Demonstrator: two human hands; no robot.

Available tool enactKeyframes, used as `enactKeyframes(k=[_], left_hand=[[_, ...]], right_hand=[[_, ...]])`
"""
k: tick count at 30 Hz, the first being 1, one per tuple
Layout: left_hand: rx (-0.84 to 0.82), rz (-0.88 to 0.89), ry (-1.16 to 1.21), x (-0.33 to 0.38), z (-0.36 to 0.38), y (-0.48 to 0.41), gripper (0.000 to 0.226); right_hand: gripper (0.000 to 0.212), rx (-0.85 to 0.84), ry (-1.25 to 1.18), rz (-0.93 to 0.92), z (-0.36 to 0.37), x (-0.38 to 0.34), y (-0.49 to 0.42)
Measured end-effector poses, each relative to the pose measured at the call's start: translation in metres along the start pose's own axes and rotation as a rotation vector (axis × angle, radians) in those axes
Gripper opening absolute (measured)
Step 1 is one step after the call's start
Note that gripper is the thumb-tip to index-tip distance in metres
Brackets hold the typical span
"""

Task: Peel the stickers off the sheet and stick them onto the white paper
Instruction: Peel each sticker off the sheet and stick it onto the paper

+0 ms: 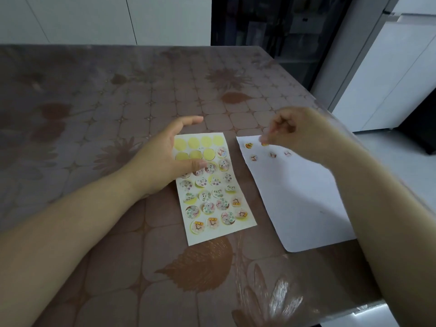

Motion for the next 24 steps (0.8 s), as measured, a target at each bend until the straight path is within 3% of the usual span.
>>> enactKeyframes(k=[4, 13, 24], left_hand=[[0.017, -0.011, 0.082, 0.001, 0.0, -0.002, 0.069], [-0.01, 0.01, 0.22, 0.001, -0.001, -0.002, 0.071], [0.036, -0.019, 0.343, 0.0, -0.001, -0.004, 0.05]], right_hand=[[0.019, -0.011, 0.031, -0.282, 0.032, -0.04, 0.009], [0.027, 0.026, -0.232, -0.236, 0.045, -0.041, 0.011], [0.026, 0.026, -0.426, -0.29, 0.043, -0.047, 0.018]])
Point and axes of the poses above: each hand's wrist, its own y-axis away from the middle knuckle, its own z-axis out of the palm, x = y × z, the point moved 2 cm from there along -y, towards the middle knuckle, and after that the axes turned 4 degrees about y, right-handed, at the moved point
